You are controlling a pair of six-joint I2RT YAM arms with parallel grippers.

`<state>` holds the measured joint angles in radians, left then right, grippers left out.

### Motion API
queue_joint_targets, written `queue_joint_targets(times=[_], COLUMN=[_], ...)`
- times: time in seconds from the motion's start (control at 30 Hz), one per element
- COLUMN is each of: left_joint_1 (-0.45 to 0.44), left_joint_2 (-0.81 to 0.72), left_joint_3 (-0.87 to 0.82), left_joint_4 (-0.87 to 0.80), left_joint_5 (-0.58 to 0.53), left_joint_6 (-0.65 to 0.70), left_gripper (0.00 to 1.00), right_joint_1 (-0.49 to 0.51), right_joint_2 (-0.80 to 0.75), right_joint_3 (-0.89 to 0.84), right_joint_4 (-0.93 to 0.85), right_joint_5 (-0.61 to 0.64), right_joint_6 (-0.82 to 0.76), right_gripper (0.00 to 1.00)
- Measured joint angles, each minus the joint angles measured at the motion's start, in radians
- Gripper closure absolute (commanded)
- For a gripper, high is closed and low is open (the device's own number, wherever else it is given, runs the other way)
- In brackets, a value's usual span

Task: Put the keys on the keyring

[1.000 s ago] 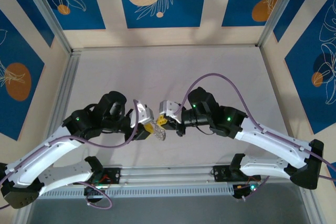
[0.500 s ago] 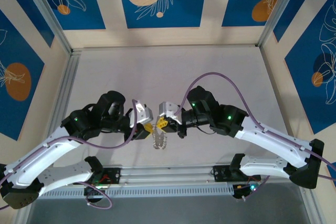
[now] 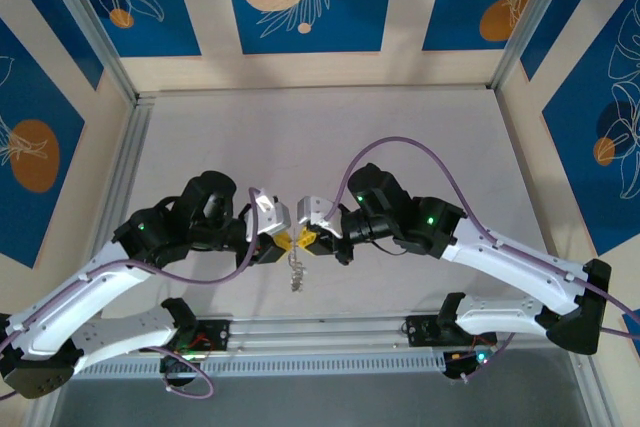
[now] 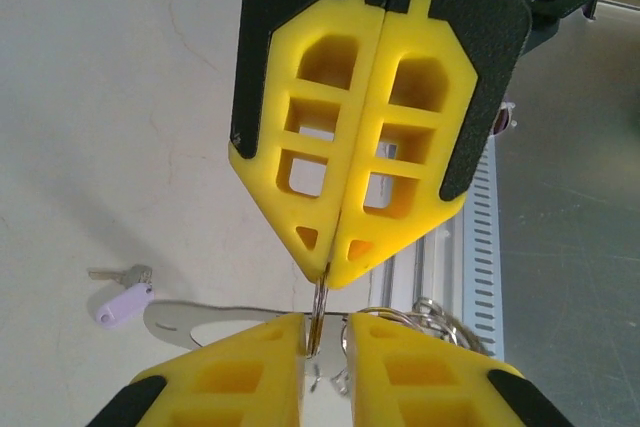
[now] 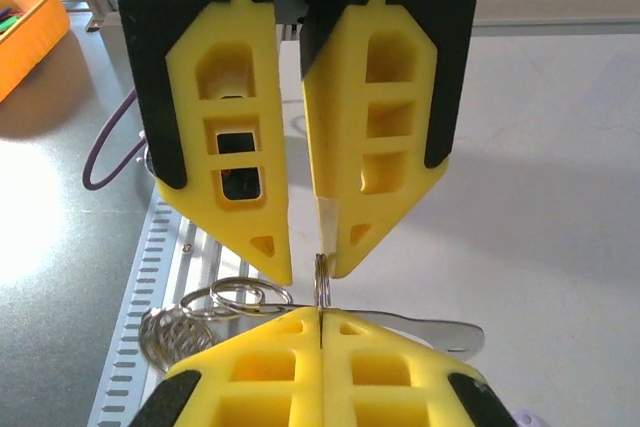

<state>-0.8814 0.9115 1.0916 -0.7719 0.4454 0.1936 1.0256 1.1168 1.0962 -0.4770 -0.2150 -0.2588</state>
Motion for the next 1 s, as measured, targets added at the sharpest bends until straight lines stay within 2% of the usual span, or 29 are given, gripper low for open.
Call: queue_joint_targets(times=[0.23, 0.43, 0.87, 1.0], left_joint_1=[0.0, 0.0, 0.0, 0.003], left_joint_2=[0.002, 0.002, 0.0, -0.012], left_joint_3=[0.0, 0.0, -0.008, -0.034], left_joint_4=[0.002, 0.001, 0.017, 0.057], left_joint_5=[0.007, 0.018, 0.032, 0.031], left_joint_6=[0.007, 0.023, 0.025, 0.014], left_gripper=[0.84, 1.0, 1.0, 1.0], right_joint_1=[0.0, 0.002, 0.002, 0.002], right_joint_2=[0.0, 0.0, -0.014, -0.044], right_joint_3=[0.002, 0.002, -0.003, -0.045], right_joint_4=[0.0, -0.001, 0.001, 0.043], right_joint_5=[-0.018, -0.03, -0.032, -0.024], right_joint_6=[0.0, 0.0, -0.003, -0.003], right_gripper=[1.0, 1.0, 1.0, 0.8])
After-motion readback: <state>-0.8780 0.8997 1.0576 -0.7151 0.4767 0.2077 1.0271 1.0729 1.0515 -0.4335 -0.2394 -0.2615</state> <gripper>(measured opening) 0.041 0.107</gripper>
